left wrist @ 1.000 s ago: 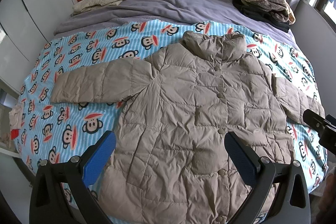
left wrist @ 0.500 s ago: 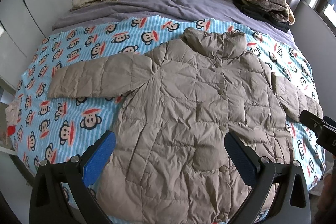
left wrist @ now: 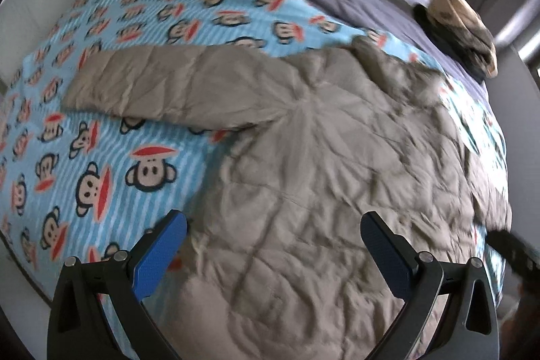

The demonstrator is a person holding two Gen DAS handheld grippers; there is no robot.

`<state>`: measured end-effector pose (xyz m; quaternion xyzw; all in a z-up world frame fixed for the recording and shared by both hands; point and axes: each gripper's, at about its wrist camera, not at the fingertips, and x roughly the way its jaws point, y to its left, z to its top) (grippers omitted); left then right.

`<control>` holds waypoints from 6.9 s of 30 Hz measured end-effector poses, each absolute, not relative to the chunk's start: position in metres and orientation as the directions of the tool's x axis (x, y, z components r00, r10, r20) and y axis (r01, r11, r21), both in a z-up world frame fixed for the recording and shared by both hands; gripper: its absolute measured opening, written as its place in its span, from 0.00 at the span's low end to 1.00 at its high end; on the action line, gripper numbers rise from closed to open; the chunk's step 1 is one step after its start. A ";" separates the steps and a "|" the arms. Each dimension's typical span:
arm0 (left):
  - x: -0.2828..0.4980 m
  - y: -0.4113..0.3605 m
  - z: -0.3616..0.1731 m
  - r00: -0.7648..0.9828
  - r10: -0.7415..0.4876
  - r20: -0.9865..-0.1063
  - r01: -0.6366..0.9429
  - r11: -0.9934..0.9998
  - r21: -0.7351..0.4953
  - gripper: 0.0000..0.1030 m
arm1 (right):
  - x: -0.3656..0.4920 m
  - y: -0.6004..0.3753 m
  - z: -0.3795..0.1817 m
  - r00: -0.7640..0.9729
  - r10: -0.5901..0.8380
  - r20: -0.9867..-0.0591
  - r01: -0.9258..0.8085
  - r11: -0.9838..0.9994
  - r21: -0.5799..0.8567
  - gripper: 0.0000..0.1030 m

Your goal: Fold large clothes

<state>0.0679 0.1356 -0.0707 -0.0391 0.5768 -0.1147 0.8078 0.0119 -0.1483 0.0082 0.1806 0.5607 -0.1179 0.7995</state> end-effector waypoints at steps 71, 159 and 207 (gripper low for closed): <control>0.104 -0.118 -0.169 0.376 -0.336 -0.864 0.742 0.667 0.064 0.13 | 0.044 -0.229 -0.134 0.347 0.037 -0.937 0.603 0.756 0.253 0.20; 0.074 -0.078 -0.133 0.249 -0.255 -0.934 0.534 0.841 -0.087 0.86 | -0.080 -0.318 -0.119 0.504 0.087 -0.859 0.737 0.475 0.480 0.73; 0.067 -0.152 -0.114 0.322 -0.190 -0.928 0.449 0.893 -0.027 1.00 | -0.140 -0.581 -0.114 0.848 -0.033 -0.529 0.530 0.055 0.846 0.11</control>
